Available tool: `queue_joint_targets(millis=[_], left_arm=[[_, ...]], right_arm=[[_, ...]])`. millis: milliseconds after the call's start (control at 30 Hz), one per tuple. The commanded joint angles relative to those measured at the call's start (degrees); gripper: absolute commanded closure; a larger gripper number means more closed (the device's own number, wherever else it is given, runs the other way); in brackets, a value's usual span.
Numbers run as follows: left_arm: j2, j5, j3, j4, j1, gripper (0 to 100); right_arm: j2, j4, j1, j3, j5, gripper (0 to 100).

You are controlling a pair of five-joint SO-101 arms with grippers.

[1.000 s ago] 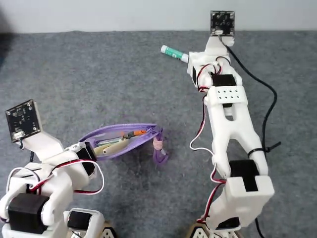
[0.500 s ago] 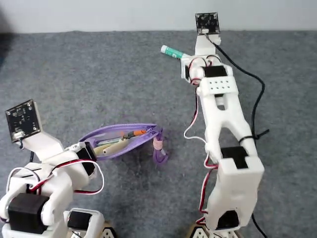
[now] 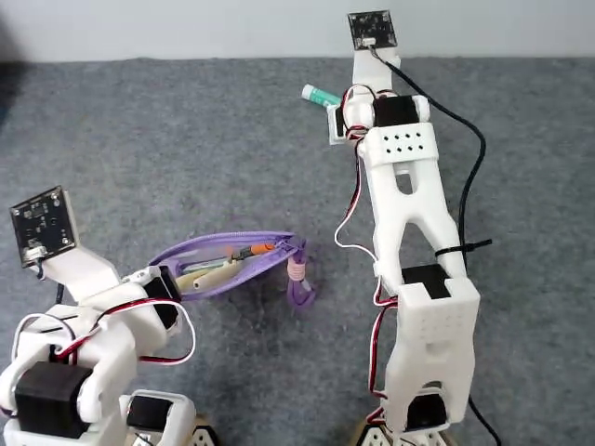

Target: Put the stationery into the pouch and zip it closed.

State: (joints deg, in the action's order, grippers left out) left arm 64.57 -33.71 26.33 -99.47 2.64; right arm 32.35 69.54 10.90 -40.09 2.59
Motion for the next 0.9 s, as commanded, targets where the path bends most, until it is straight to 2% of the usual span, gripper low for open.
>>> queue_joint_targets(millis=[0,333,867], left_arm=[[1.05,-0.79,-0.92,-0.88,-0.53,99],[1.05,-0.79,-0.92,-0.88,-0.53,99],[1.05,-0.79,-0.75,-0.88,-0.53,99]], right_arm=[[-0.75,2.33,0.40,-2.99,-0.62,99.1],[-5.76,11.74,-1.89,-2.99,-0.88,99.1],[-6.55,12.18,-3.56,-2.99,-0.97,98.6]])
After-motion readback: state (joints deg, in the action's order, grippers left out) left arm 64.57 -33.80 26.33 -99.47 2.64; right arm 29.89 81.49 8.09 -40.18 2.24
